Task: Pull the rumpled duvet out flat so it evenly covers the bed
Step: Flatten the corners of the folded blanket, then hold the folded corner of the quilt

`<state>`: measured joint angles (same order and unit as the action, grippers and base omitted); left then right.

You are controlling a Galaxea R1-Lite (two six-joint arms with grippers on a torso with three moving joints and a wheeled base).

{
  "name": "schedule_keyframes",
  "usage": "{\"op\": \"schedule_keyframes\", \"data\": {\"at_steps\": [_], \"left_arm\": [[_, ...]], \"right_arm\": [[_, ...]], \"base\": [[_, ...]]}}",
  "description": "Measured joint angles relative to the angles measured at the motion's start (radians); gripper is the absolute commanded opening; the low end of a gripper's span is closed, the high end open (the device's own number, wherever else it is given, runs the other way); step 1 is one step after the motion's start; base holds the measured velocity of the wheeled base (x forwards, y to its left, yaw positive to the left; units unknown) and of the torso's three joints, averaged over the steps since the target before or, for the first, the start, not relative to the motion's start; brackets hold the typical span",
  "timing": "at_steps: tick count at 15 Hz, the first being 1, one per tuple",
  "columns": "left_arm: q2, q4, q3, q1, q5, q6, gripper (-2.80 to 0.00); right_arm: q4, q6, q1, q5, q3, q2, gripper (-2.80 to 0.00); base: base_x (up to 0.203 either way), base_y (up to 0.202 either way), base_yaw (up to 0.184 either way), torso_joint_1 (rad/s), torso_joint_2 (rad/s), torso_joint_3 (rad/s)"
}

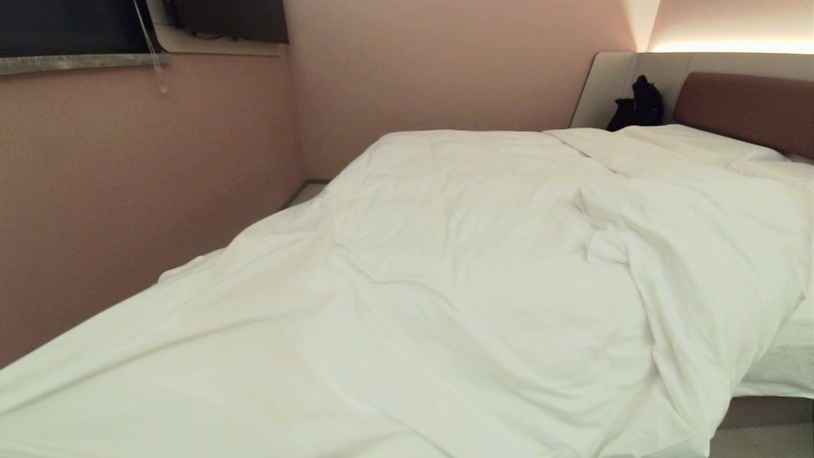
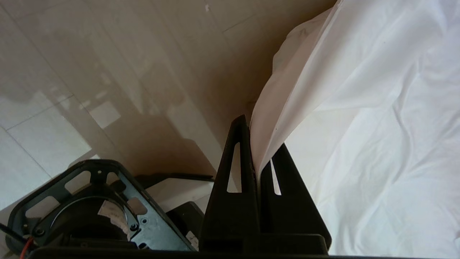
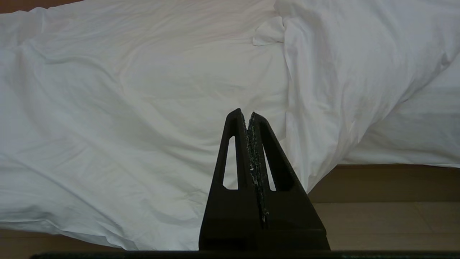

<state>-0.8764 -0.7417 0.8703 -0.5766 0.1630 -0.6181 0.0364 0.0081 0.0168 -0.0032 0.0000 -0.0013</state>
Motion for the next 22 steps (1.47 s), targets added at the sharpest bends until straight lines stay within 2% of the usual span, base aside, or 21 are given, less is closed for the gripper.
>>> {"op": "schedule_keyframes", "data": {"at_steps": [3, 10, 11, 22], "left_arm": [[-0.008, 0.047, 0.017, 0.0, 0.0, 0.001, -2.8], [-0.038, 0.059, 0.029, 0.001, 0.004, 0.002, -2.8], [-0.042, 0.06, 0.03, 0.001, 0.005, 0.003, 0.0], [-0.051, 0.072, 0.032, 0.003, 0.014, 0.008, 0.0]], "right_arm": [[0.0, 0.0, 0.0, 0.0, 0.0, 0.0, -2.8], [0.0, 0.0, 0.0, 0.0, 0.0, 0.0, -2.8], [0.0, 0.0, 0.0, 0.0, 0.0, 0.0, -2.8], [0.0, 0.0, 0.0, 0.0, 0.0, 0.0, -2.8]], "base": [[0.0, 0.0, 0.0, 0.0, 0.0, 0.0], [0.0, 0.0, 0.0, 0.0, 0.0, 0.0], [0.0, 0.0, 0.0, 0.0, 0.0, 0.0], [0.0, 0.0, 0.0, 0.0, 0.0, 0.0]]}}
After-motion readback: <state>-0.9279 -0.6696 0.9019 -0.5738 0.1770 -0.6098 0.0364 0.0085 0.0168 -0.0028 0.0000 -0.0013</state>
